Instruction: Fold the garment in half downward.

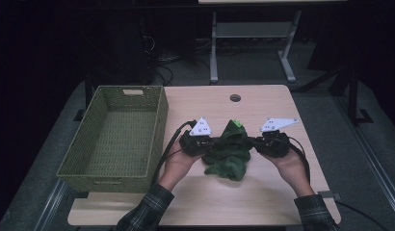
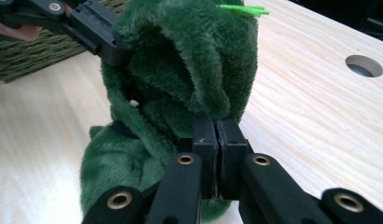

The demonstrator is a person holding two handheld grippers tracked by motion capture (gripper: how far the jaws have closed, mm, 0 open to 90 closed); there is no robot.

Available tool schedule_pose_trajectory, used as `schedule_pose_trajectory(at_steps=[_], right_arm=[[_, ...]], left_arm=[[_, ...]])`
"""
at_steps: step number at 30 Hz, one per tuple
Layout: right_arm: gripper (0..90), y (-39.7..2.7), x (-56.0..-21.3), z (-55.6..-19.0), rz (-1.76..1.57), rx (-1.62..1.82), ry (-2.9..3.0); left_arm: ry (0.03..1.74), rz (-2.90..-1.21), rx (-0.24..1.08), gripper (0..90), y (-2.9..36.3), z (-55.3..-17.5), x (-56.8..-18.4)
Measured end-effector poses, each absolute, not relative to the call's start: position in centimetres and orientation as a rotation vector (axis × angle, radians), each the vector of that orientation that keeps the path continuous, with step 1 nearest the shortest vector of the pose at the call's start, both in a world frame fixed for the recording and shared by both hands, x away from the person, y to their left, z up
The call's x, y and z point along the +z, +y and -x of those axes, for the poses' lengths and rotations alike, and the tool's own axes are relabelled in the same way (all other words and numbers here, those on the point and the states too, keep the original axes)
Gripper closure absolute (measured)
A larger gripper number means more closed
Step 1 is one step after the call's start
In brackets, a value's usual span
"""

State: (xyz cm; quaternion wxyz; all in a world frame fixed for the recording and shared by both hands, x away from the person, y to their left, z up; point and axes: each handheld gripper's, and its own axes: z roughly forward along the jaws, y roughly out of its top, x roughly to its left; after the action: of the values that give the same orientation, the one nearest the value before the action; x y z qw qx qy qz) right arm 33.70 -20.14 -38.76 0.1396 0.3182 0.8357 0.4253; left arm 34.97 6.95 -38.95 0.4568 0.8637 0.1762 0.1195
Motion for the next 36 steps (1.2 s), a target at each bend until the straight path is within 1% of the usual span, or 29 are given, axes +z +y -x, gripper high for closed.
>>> schedule_pose_trajectory(at_steps=[8, 11, 14, 25, 36], right_arm=[[87.5, -20.3, -39.8, -31.7, -0.904, 1.273, 2.443], [87.6, -20.2, -40.4, -31.2, -0.886, 1.233, 2.476], [87.5, -20.3, -40.8, -30.4, -0.898, 1.274, 2.484], [87.6, -20.9, -42.5, -28.3, -0.916, 1.268, 2.561], [87.7, -19.8, -44.6, -27.4, -0.889, 1.167, 2.700]], left_arm=[[0.368, -2.135, 0.267, 86.8, 7.3, -33.2, -40.1], [0.363, -2.140, 0.244, 86.8, 7.6, -32.8, -40.6], [0.371, -2.140, 0.219, 86.8, 8.0, -32.3, -41.2], [0.312, -2.214, 0.201, 86.8, 8.4, -30.3, -42.9], [0.249, -2.329, 0.148, 87.0, 7.8, -29.5, -45.1]])
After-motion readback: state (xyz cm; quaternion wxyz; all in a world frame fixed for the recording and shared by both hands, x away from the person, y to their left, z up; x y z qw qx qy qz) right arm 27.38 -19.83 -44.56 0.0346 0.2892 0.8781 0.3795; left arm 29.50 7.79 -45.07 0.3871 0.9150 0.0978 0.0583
